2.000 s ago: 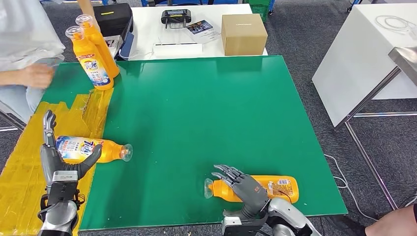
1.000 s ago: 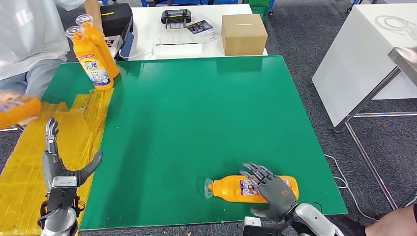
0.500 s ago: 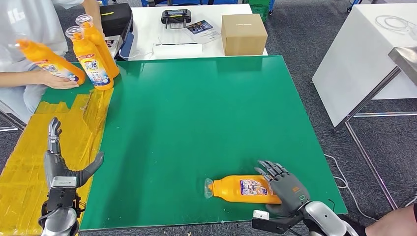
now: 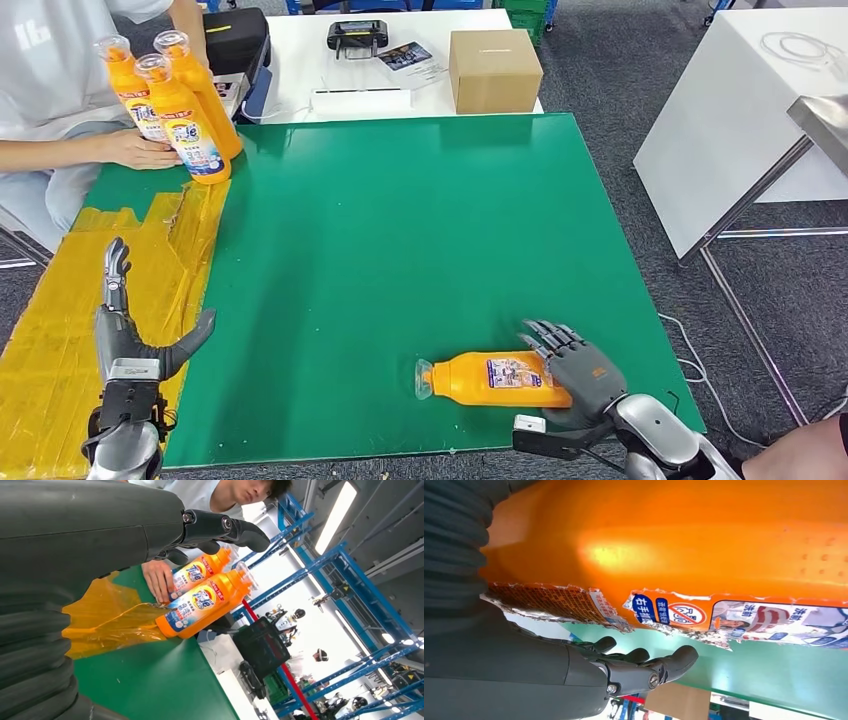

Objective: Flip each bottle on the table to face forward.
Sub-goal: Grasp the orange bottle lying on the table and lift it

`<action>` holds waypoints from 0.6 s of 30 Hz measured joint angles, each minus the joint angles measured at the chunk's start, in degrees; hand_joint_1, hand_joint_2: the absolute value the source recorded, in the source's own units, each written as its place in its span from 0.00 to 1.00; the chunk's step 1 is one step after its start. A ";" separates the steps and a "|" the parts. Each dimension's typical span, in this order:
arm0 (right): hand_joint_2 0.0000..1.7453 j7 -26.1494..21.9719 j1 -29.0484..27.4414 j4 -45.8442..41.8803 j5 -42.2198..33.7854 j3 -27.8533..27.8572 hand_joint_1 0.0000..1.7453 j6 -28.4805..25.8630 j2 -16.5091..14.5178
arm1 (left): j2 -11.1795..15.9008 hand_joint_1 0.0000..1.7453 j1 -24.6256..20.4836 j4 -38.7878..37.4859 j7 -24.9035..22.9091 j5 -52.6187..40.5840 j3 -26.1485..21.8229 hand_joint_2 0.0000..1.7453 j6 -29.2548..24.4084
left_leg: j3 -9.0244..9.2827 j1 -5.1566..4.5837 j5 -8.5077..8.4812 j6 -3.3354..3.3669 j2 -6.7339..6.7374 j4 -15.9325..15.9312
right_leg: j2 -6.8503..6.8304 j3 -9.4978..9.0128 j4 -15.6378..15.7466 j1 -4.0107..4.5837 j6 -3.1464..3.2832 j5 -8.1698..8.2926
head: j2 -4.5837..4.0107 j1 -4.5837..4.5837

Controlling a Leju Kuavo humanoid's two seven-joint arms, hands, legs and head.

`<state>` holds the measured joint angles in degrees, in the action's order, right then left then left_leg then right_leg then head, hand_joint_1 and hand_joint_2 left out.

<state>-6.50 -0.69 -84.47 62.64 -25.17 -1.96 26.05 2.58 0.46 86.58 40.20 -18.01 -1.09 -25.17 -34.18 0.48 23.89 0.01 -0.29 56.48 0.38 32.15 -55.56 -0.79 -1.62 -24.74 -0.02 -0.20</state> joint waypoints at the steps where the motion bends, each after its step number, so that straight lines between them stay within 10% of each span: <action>1: 1.00 -0.06 0.28 0.30 0.03 -0.08 0.00 0.02 -0.08 | -0.07 0.00 -0.01 -0.01 0.00 0.00 0.00 1.00 0.01 | 0.02 0.00 0.00 0.00 0.00 0.00 | 0.00 -0.02 0.00 0.00 0.00 0.00 | 0.00 0.00; 5: 1.00 -0.15 0.93 1.02 0.05 -0.38 0.06 0.04 -0.31 | -0.18 0.00 -0.05 -0.01 0.00 0.00 -0.02 1.00 0.01 | 0.11 0.00 0.00 0.00 0.00 0.00 | 0.00 -0.11 0.00 0.00 0.00 0.00 | 0.00 -0.01; 9: 1.00 -0.30 1.20 1.44 0.15 -0.65 0.96 0.21 -0.37 | -0.20 0.00 -0.06 -0.01 0.00 0.00 0.00 1.00 0.02 | 0.16 0.00 0.00 0.01 0.00 0.00 | 0.00 -0.16 0.00 0.00 0.00 0.00 | 0.00 0.00; 18: 1.00 -2.04 3.84 4.64 -1.23 -2.09 1.00 0.92 -0.61 | -0.27 0.00 -0.76 -0.57 0.00 0.02 0.12 1.00 -0.13 | 0.20 0.00 0.00 0.01 0.02 0.00 | 0.00 -0.20 0.00 0.00 0.00 0.01 | 0.00 0.00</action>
<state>-8.54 3.15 -79.82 61.41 -27.27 -1.04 25.44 2.32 -0.30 86.01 40.19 -17.99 -0.97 -25.30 -33.98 0.48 23.89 0.02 -0.27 56.48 0.38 31.95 -55.56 -0.79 -1.62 -24.73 -0.02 -0.20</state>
